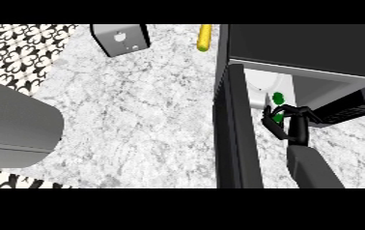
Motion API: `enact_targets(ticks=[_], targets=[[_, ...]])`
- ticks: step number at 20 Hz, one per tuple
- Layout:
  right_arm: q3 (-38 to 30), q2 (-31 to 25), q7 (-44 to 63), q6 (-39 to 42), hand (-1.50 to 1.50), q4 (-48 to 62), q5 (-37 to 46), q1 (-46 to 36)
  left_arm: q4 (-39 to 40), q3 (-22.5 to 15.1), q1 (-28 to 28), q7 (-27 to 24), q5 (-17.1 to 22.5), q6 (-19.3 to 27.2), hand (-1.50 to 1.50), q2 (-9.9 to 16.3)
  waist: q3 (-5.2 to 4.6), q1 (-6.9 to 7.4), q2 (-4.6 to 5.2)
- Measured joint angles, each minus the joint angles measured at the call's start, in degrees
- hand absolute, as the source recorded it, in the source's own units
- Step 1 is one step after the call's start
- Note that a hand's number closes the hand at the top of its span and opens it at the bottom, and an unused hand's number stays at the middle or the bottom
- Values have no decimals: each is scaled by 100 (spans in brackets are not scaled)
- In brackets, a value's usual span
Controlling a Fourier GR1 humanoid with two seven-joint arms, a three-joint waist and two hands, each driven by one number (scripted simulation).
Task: Pick up the milk, place it into the microwave and close the microwave
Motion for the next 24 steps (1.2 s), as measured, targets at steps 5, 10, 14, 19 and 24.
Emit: enact_targets(ticks=[5,10,14,19,24], targets=[[0,92,164,-306,-150,20,-121,-71,58,-9,-104,111,66,-8,-150,76,-15,-42,-16],[-13,186,280,-611,-150,-2,-266,-132,126,-16,-201,235,99,-26,-150,174,-13,-87,-17],[-16,284,410,-875,-150,-2,-373,-236,195,-78,-286,338,121,-8,-150,191,7,-178,-16],[20,384,590,-1169,-150,26,-466,-382,282,-166,-369,460,141,28,-150,184,48,-303,-21],[216,364,728,-1212,-150,114,-465,-467,386,-311,-431,545,91,49,-150,141,82,-381,-48]])
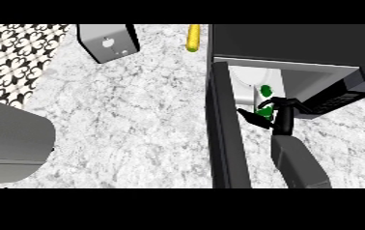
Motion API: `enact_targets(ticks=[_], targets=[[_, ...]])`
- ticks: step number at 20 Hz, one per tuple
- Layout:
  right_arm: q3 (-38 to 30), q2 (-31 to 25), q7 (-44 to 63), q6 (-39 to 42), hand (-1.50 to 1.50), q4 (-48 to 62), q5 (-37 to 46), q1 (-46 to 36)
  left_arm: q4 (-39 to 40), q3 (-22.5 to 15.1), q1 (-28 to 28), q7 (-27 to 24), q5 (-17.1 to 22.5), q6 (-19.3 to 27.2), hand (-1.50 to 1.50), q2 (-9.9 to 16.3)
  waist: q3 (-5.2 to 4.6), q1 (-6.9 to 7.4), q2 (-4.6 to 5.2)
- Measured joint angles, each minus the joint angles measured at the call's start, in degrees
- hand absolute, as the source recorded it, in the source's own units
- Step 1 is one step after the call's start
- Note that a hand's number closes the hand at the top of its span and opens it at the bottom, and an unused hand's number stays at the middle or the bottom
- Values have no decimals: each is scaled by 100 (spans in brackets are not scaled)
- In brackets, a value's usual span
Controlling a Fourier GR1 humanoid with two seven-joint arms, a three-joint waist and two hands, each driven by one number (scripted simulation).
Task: Pick up the milk, place it into the microwave and close the microwave
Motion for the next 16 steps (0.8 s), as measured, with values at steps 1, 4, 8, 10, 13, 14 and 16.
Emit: enact_targets(ticks=[1,4,8,10,13,14,16], targets=[[55,-12,30,30,-150,23,7,-15,0,-24,-11,13,-6,1,-150,-6,6,-19,-9],[232,-39,140,175,-150,102,40,-82,7,-134,-70,47,-55,-9,-150,-25,15,-102,-29],[508,-100,270,645,-150,197,125,-173,99,-384,-209,87,-130,-108,-150,-30,1,-243,-34],[635,-139,324,1013,-150,235,157,-212,124,-528,-274,123,-179,-175,-150,-15,-17,-313,-36],[755,-167,400,1634,-150,250,134,-265,208,-753,-360,219,-293,-293,-150,42,-44,-431,-40],[772,-162,426,1846,-150,243,103,-276,263,-832,-394,251,-357,-328,-150,56,-55,-476,-46],[775,-151,450,2269,-150,222,13,-282,361,-975,-475,305,-483,-378,-150,69,-77,-542,-61]])
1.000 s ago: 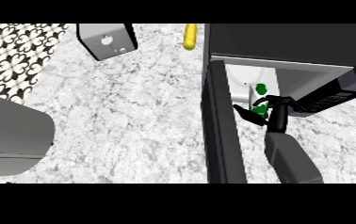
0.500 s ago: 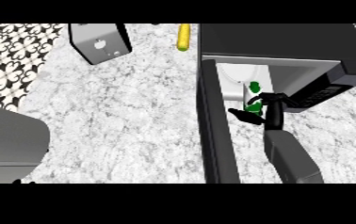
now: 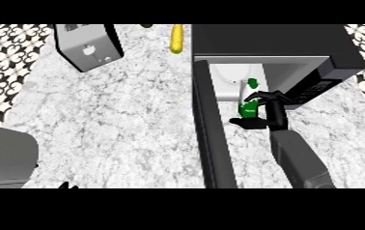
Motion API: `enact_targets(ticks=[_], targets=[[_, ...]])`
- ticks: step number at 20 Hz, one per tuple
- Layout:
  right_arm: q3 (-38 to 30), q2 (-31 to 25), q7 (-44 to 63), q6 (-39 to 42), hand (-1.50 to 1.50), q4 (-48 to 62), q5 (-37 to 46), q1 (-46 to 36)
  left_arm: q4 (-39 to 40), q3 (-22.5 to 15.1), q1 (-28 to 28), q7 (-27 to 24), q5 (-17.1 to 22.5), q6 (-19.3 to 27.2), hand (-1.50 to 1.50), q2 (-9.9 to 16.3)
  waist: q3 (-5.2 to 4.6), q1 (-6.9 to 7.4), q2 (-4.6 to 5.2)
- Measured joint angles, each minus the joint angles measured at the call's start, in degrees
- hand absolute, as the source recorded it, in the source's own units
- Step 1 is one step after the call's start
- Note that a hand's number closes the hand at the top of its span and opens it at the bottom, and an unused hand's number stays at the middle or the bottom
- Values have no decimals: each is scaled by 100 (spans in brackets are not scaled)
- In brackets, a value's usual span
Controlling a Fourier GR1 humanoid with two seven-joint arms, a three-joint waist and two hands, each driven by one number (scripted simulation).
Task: Pick up the milk, place it into the microwave and close the microwave
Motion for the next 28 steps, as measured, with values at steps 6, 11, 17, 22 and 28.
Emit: enact_targets(ticks=[6,11,17,22,28], targets=[[-58,-19,15,1314,-150,-161,-344,99,401,-329,-437,39,-550,14,-150,-105,-19,-127,-59],[34,-81,6,2225,-150,-676,-524,479,946,-693,-996,83,-1204,285,-150,-442,10,-162,-115],[400,-269,171,2373,-150,-1909,-405,1613,1606,-1102,-1734,186,-1793,643,150,-889,3,-168,-159],[440,-677,201,2457,-150,-3091,-485,2845,2233,-1231,-2240,101,-2234,815,150,-1030,-25,-181,-173],[212,-1135,203,2718,-150,-4355,-834,4199,3088,-1604,-3142,215,-2684,1236,150,-1201,-31,-165,-160]])
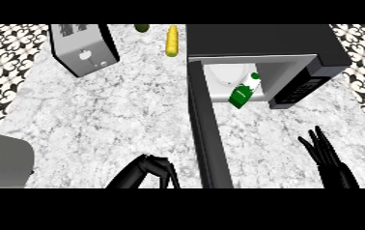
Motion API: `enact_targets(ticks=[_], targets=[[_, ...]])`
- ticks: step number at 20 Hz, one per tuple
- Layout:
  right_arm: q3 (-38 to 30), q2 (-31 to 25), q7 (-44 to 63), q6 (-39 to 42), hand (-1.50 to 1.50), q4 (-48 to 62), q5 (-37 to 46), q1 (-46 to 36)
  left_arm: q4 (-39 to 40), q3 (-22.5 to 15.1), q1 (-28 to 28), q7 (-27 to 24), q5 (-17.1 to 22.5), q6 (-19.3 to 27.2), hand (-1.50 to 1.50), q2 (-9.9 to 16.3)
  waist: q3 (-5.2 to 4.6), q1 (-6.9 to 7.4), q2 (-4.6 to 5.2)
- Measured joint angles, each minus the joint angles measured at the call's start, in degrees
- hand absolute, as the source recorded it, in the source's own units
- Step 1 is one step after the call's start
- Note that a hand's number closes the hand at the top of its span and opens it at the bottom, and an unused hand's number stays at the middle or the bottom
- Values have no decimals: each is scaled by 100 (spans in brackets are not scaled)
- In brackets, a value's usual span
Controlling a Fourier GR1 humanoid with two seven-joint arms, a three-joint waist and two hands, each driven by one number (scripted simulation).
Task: Pick up the milk, place it into the microwave and close the microwave
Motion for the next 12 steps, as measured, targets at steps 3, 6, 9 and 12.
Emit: enact_targets(ticks=[3,6,9,12], targets=[[-226,-253,-43,174,-150,-335,-220,516,508,-217,-412,-102,-157,205,150,-28,1,27,9],[-460,-505,-55,336,-150,-591,-429,922,1038,-447,-893,-160,-42,492,150,-42,1,44,16],[-623,-731,70,563,-150,-754,-681,1131,1454,-976,-1300,-244,13,1174,150,-43,2,45,19],[-735,-868,26,663,-150,-997,-820,1398,1901,-1382,-1648,-429,274,1699,150,-38,3,17,21]])
